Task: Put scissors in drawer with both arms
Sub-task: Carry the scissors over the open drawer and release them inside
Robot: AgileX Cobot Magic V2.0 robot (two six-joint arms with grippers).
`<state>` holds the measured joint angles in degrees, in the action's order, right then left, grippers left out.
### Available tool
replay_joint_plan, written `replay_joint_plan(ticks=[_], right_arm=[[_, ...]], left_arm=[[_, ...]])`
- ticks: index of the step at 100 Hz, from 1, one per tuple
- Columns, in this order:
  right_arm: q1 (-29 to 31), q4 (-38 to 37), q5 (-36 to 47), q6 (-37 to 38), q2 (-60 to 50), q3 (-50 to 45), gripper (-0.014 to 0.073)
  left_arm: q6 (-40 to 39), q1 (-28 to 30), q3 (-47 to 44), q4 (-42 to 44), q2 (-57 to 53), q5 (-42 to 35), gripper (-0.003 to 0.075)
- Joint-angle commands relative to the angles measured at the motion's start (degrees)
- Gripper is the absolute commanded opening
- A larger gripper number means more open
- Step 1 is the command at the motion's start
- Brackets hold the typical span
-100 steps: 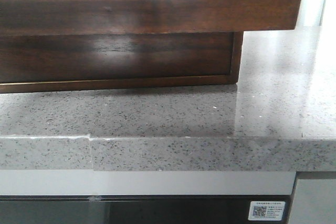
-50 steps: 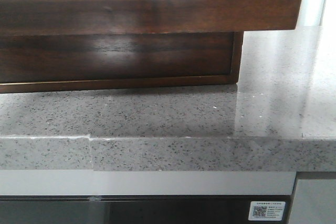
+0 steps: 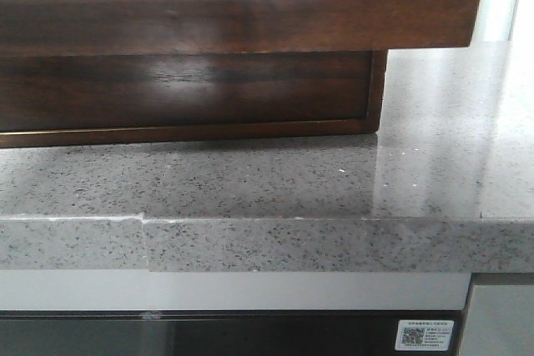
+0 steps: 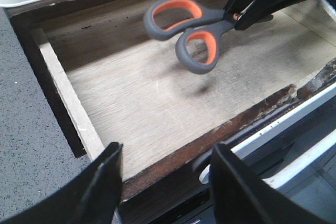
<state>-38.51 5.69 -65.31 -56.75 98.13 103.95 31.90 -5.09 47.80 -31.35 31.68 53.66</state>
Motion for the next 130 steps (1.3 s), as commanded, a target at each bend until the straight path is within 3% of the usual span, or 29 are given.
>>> replay_joint_plan(ticks=[1, 18, 40, 53, 73, 92, 109, 130], right_arm=[[0.0, -0.2, 1.8, -1.6, -2.3, 1.7, -0.0010], [0.0, -0.5, 1.0, -1.6, -2.2, 1.7, 0.0001], [0.0, -1.2, 1.5, -1.5, -2.2, 1.8, 0.0211], [0.0, -1.2, 0.7, 0.5, -2.6, 3.8, 0.0232], [0.1, -1.4, -5.9, 12.1, -7.1, 9.8, 0.0232], [1.8, -1.4, -6.3, 25.2, -15.3, 7.1, 0.0232], [10.4, 2.8, 2.1, 31.7, -25.1, -5.3, 0.0232], [28.0, 11.7, 14.1, 32.8, -38.4, -28.2, 0.0232]], left_arm=[[-0.1, -0.5, 1.9, -2.2, 0.3, -3.6, 0.0355], [-0.1, -0.5, 1.9, -2.2, 0.3, -3.6, 0.0355], [-0.1, -0.5, 1.9, -2.1, 0.3, -3.6, 0.0355], [-0.1, -0.5, 1.9, -1.8, 0.3, -3.6, 0.0355], [-0.1, -0.5, 1.9, -1.8, 0.3, -3.6, 0.0355], [-0.1, -0.5, 1.9, -1.8, 0.3, -3.6, 0.0355], [-0.1, -0.5, 1.9, -1.7, 0.3, -3.6, 0.0355], [-0.1, -0.5, 1.9, -1.7, 0.3, -3.6, 0.0355]])
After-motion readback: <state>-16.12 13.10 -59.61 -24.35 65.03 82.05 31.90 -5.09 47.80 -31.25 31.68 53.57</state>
